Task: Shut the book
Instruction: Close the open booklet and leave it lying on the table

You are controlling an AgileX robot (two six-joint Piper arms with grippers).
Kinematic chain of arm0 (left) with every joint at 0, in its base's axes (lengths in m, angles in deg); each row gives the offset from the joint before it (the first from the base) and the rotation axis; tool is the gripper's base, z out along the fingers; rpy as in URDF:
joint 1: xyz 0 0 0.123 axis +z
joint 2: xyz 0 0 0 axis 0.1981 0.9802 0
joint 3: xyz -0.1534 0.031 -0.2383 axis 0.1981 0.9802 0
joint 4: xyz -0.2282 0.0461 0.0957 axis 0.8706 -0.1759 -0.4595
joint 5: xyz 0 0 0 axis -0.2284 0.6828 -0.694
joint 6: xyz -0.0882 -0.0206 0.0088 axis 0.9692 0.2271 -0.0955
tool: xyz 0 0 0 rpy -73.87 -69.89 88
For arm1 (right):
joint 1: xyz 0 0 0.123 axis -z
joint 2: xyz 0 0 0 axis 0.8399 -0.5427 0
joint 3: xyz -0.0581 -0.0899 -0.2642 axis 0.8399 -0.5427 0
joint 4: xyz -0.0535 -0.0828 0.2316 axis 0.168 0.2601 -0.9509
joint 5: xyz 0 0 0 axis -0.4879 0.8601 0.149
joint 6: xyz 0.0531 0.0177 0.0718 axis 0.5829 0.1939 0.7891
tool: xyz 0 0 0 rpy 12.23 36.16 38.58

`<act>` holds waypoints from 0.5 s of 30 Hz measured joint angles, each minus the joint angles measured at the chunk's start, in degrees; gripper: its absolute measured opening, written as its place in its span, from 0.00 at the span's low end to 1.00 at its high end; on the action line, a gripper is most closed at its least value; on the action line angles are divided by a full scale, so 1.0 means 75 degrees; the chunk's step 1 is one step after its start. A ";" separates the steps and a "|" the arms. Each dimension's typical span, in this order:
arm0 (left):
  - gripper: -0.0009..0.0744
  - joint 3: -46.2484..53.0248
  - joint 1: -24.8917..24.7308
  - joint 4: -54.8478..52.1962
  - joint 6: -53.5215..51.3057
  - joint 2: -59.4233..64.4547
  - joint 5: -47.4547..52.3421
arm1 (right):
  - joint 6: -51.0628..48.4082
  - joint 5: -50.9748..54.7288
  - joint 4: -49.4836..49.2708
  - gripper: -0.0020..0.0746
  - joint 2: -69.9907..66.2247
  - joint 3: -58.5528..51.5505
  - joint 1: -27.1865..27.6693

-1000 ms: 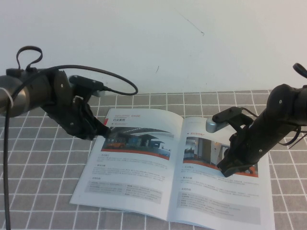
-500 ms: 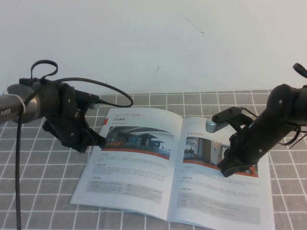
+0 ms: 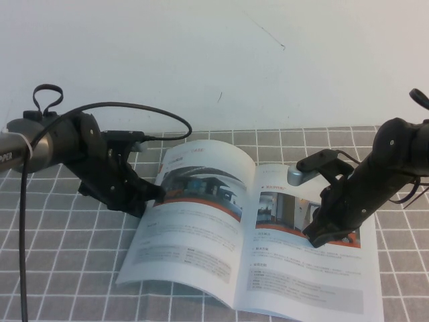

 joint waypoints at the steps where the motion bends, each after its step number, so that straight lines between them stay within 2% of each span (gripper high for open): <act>1: 0.01 0.0000 0.0000 0.0339 -0.0128 0.0013 0.0018 | 0.0000 0.0000 0.0000 0.02 0.0000 0.0000 0.0000; 15: 0.01 0.0000 0.0014 0.5123 -0.2918 0.0128 0.1126 | -0.0251 0.0074 -0.0473 0.02 -0.0233 0.0096 0.0067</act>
